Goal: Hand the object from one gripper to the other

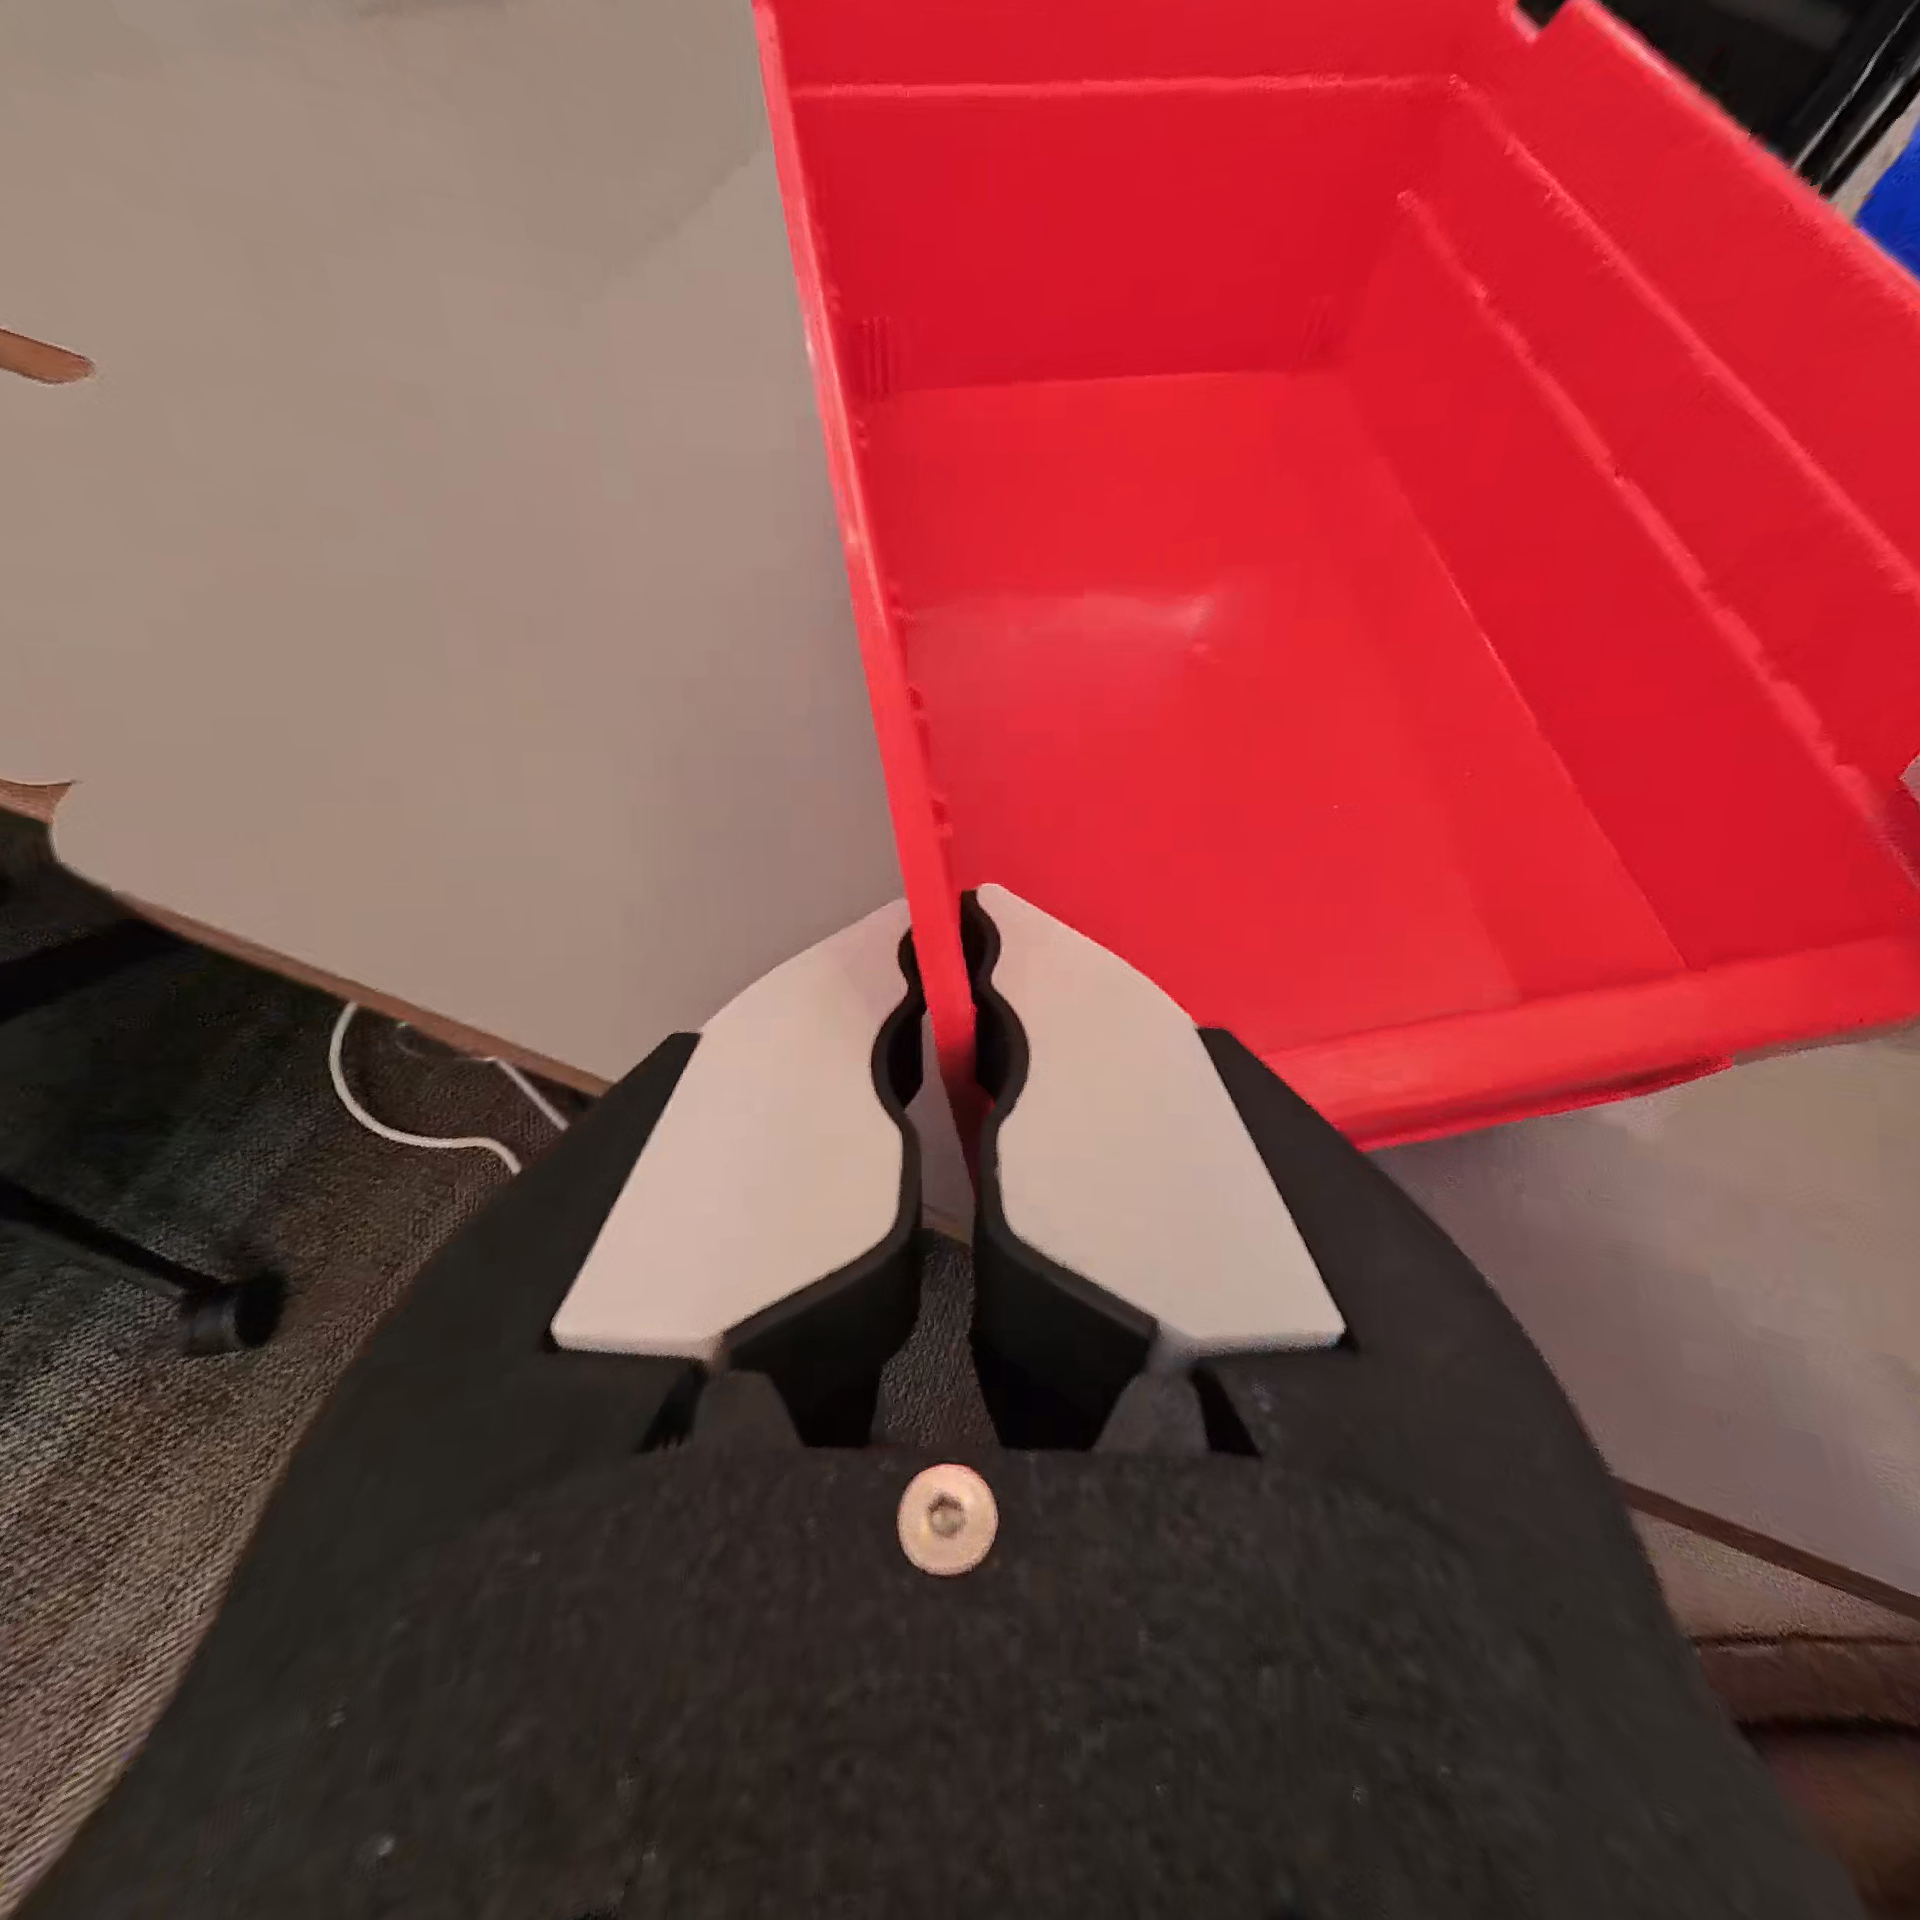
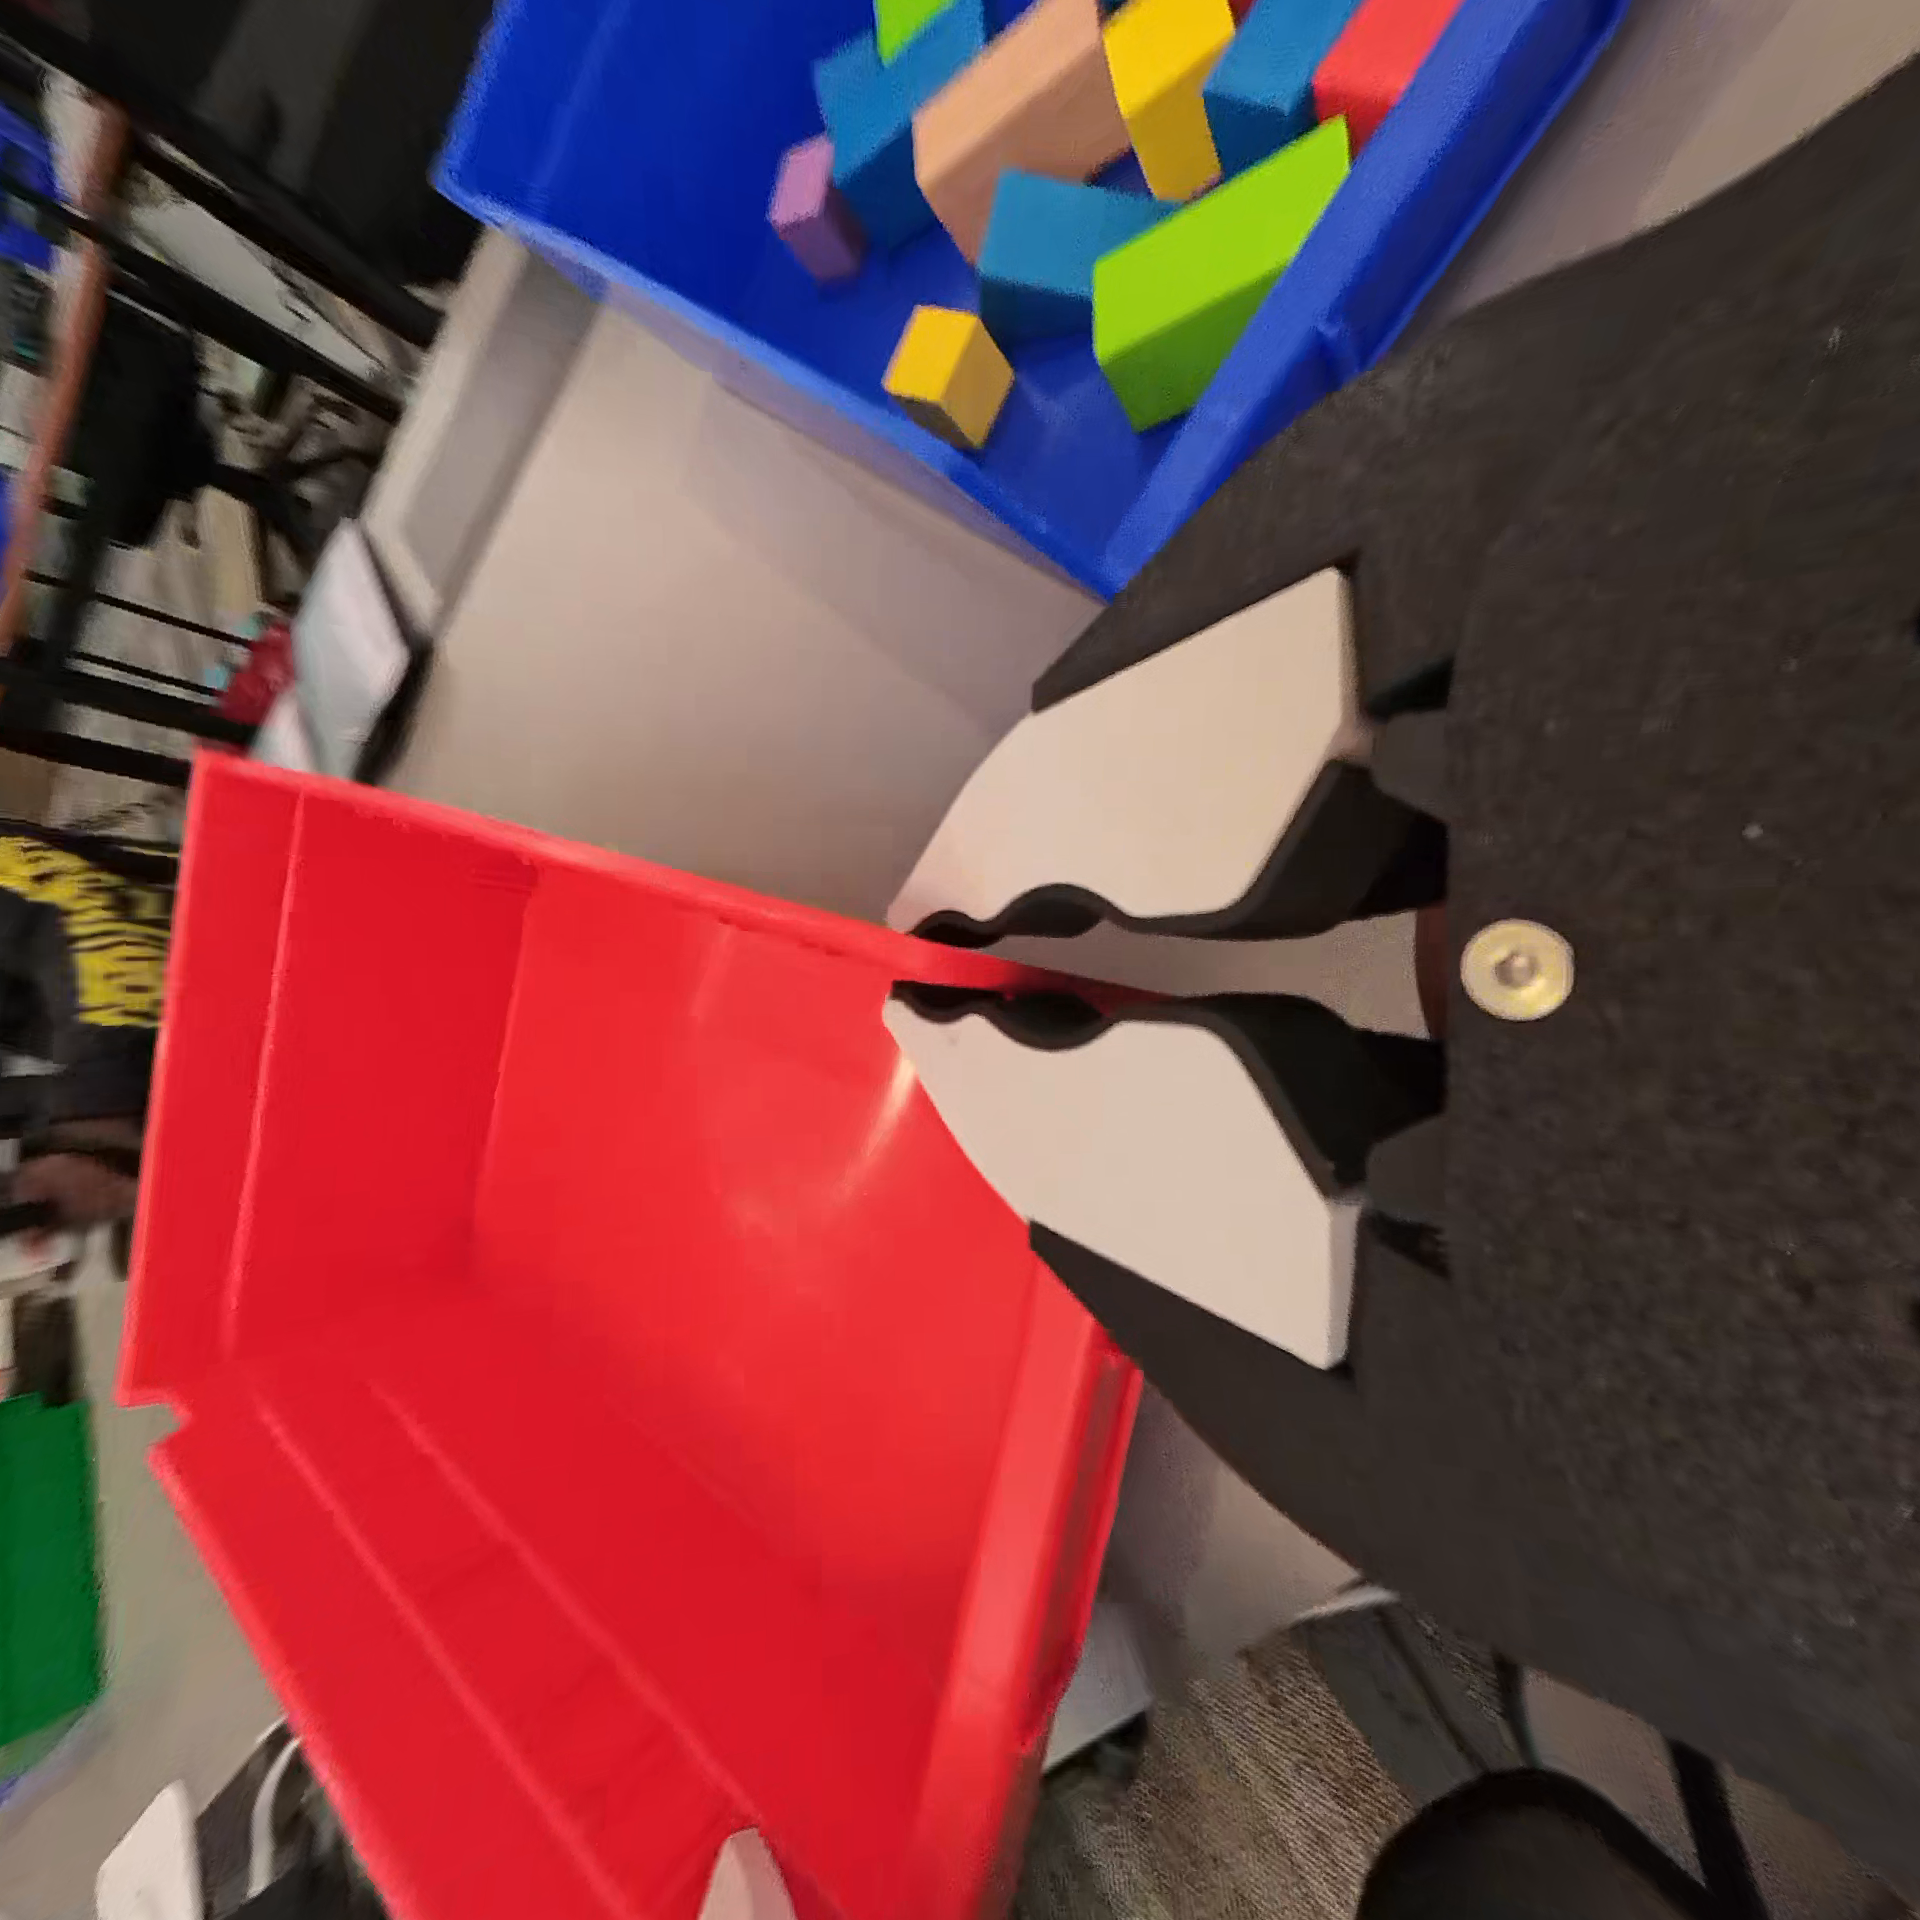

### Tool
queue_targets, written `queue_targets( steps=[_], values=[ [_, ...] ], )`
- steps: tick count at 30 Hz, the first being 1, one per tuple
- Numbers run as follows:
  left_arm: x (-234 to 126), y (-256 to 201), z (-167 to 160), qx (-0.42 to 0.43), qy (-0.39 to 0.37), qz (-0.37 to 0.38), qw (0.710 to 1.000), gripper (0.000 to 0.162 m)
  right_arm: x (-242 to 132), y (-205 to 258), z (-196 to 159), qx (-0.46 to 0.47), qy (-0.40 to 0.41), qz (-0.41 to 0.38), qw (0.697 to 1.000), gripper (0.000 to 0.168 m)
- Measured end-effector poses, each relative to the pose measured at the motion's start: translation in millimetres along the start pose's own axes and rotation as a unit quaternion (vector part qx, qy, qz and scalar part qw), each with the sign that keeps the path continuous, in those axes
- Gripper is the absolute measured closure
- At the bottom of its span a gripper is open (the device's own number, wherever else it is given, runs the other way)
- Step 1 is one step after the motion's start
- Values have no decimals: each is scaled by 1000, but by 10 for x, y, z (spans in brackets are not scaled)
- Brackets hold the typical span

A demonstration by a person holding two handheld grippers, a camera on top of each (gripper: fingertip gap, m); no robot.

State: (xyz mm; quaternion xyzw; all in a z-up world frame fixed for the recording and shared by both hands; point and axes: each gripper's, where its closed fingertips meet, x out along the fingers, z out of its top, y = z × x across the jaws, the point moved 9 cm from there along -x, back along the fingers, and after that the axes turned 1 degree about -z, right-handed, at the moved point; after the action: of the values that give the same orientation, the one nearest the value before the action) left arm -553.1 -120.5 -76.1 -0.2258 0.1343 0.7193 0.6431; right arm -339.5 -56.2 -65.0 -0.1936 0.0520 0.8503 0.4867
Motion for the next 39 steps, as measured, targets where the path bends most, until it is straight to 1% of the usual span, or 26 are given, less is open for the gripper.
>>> queue_targets(
  steps=[2, 4, 6, 8, 10, 12, 14, 16, 18, 20, 23, 26, 29, 31, 34, 35, 37, 38, 39],
  values=[
    [-162, -66, 89, 5, -31, 8, 999, 159, -148, -3, 168, -10, -37, -18, 999, 163],
    [-291, -182, 277, 27, -61, 3, 998, 158, -311, -101, 354, -15, -72, -30, 997, 163],
    [-383, -367, 521, 41, -87, -14, 995, 158, -502, -278, 527, -15, -102, -48, 994, 163],
    [-408, -645, 767, 53, -109, -44, 992, 158, -732, -534, 666, -16, -129, -82, 988, 163],
    [-356, -1026, 982, 63, -131, -89, 985, 158, -989, -870, 753, -13, -147, -128, 981, 163],
    [-258, -1497, 1158, 75, -146, -142, 976, 158, -1252, -1267, 769, -2, -155, -180, 972, 163],
    [-139, -2043, 1304, 103, -145, -188, 966, 158, -1508, -1691, 701, 18, -147, -228, 962, 162],
    [-14, -2654, 1359, 129, -135, -238, 953, 158, -1773, -2147, 548, 31, -130, -281, 950, 162],
    [98, -3324, 1284, 164, -111, -277, 940, 158, -2050, -2633, 311, 52, -107, -325, 938, 163],
    [203, -3996, 1081, 191, -85, -314, 926, 156, -2319, -3146, -19, 87, -84, -353, 928, 163],
    [345, -4893, 598, 229, -47, -344, 909, 155, -2622, -3857, -646, 147, -45, -375, 914, 164],
    [433, -5498, 101, 268, -11, -349, 898, 153, -2797, -4364, -1283, 187, -8, -359, 914, 164],
    [422, -5855, -250, 283, 9, -361, 889, 151, -2984, -4618, -1738, 219, 3, -347, 912, 165],
    [405, -6027, -424, 301, 13, -368, 880, 149, -3092, -4722, -1938, 230, 5, -351, 908, 165],
    [440, -6166, -614, 293, 40, -396, 869, 142, -3124, -4878, -2162, 257, 3, -348, 902, 164],
    [427, -6175, -638, 286, 36, -410, 865, 139, -3128, -4913, -2190, 256, -7, -347, 902, 165],
    [347, -6126, -645, 301, 48, -444, 843, 130, -3168, -4958, -2171, 266, -6, -346, 900, 163],
    [267, -6029, -598, 300, 54, -463, 832, 121, -3241, -4961, -2124, 261, -12, -363, 895, 155],
    [161, -5862, -502, 293, 50, -483, 824, 107, -3361, -4935, -2045, 241, -24, -388, 889, 146]
  ],
)
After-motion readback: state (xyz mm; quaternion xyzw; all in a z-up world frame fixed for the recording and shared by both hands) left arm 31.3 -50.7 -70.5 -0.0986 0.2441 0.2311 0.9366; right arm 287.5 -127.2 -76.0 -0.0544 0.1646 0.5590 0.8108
